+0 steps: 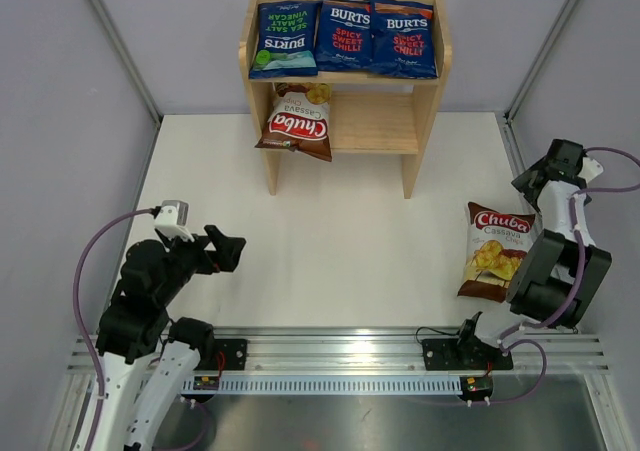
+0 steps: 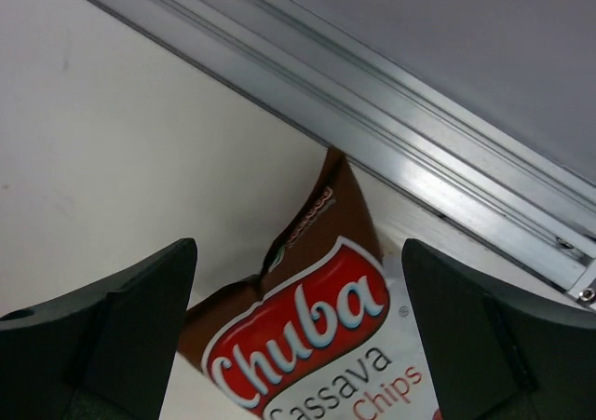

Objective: Place and organize the chips bags onto the shelf

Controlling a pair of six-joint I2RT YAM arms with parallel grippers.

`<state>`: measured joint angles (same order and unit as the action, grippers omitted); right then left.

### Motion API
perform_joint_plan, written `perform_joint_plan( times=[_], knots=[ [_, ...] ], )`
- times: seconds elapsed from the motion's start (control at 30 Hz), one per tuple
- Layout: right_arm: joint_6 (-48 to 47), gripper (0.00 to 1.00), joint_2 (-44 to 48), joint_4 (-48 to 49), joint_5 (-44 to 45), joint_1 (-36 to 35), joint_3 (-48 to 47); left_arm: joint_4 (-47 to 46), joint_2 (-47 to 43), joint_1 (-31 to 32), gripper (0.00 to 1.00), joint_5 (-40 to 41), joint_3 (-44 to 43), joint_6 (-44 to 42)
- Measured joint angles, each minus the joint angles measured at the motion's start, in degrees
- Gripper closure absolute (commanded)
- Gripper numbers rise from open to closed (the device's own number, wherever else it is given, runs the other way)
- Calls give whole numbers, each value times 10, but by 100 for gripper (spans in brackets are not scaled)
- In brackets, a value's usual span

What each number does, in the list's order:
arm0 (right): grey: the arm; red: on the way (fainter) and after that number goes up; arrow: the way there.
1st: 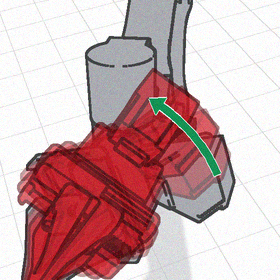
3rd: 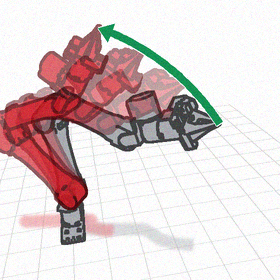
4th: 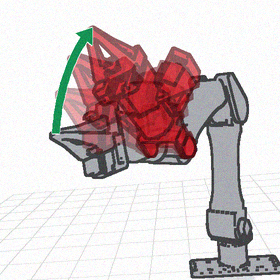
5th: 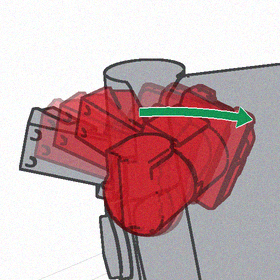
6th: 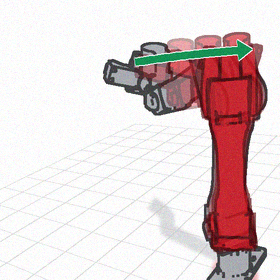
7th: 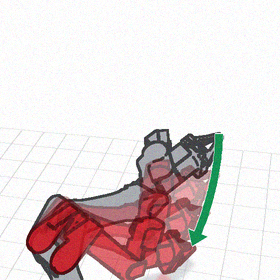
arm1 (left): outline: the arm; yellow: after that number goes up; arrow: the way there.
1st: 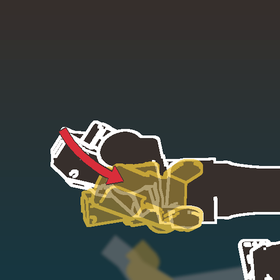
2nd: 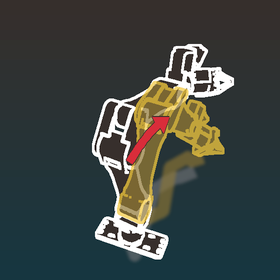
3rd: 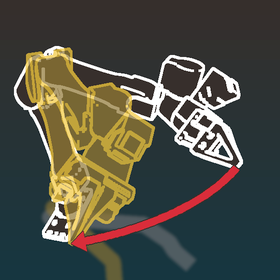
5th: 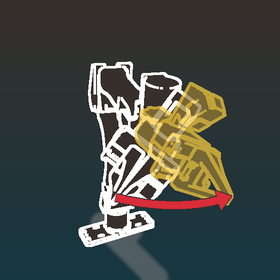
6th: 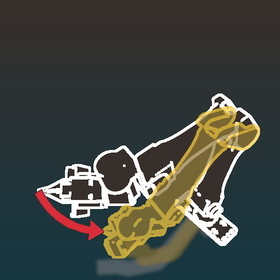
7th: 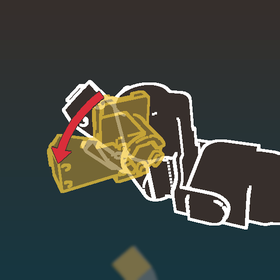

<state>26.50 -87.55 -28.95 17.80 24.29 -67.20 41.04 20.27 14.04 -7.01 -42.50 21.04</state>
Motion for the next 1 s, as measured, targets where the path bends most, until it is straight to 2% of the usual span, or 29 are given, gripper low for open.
perform_joint_plan(
  times=[0.27,0.57,0.6,0.73,0.77,0.87,1.0],
  knots=[
    [-59,1,-56,24,-116,104,7,0,-15,46,1,3,0,0],
    [-61,2,-143,73,-254,100,40,0,-16,80,1,2,0,0],
    [-63,5,-150,76,-259,100,48,0,-15,83,1,1,0,0],
    [-40,32,-144,114,-294,100,69,0,-15,88,1,-1,0,0],
    [-29,45,-140,127,-300,100,80,0,-15,89,1,-1,0,0],
    [10,60,-122,167,-320,100,124,0,-15,89,1,-1,0,0],
    [53,73,-87,204,-344,100,184,0,-15,89,1,-1,0,0]
  ],
)
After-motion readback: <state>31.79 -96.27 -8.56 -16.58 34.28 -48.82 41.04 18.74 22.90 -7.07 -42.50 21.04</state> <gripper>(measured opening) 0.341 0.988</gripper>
